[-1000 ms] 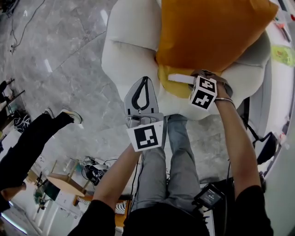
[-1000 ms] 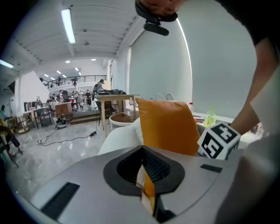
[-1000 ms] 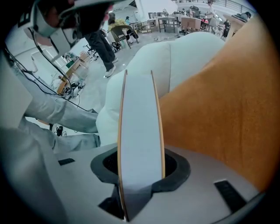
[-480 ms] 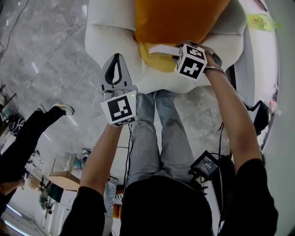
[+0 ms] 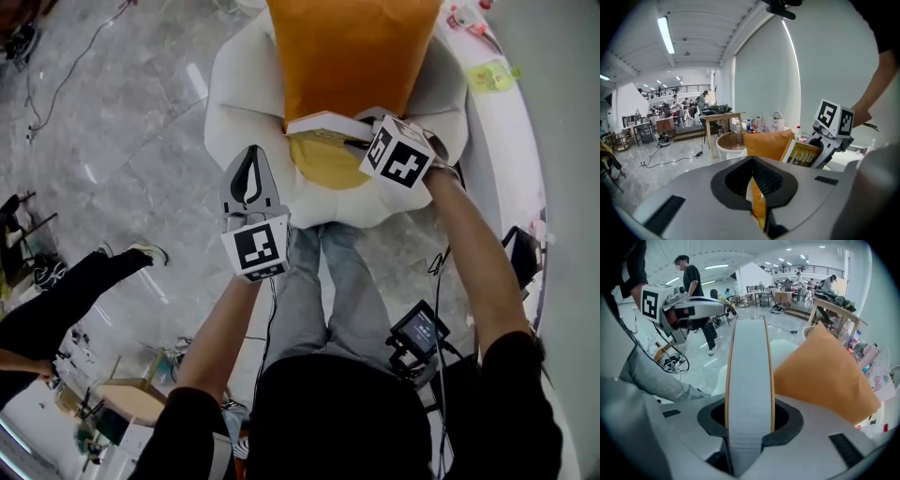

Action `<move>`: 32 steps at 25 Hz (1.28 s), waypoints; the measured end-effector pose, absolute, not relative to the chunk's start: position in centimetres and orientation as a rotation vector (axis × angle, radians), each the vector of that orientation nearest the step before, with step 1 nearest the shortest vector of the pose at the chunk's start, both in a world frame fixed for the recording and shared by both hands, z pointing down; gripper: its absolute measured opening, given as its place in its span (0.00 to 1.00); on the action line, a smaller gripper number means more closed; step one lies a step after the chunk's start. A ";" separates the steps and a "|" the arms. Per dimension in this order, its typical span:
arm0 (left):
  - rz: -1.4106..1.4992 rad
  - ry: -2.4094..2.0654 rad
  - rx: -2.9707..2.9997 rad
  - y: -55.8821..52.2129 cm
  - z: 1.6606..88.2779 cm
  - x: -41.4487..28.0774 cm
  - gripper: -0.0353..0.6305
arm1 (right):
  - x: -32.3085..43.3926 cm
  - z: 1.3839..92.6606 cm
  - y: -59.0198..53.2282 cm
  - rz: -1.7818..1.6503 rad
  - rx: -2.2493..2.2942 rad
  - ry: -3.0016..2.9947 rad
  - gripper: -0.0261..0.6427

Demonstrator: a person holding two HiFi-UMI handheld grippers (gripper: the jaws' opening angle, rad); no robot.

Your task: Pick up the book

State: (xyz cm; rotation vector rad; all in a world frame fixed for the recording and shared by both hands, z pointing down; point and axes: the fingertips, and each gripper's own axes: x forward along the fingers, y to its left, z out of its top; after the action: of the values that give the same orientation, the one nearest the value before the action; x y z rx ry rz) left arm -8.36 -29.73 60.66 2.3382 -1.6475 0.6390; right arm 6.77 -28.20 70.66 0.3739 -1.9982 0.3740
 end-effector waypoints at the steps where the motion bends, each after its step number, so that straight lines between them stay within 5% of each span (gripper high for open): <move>1: 0.636 -1.648 2.349 -30.0 59.8 -8.2 0.07 | 6.8 69.2 -28.8 0.367 0.392 -2.020 0.26; 32: 0.205 -1.755 2.482 -24.0 28.0 -8.4 0.07 | 18.8 20.1 -25.4 0.241 1.245 -2.859 0.26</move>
State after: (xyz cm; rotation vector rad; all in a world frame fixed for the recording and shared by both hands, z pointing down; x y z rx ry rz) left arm -8.41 -24.01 27.97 2.4819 -1.7552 0.2051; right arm 18.83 -25.40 20.11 1.2451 -2.8586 0.2409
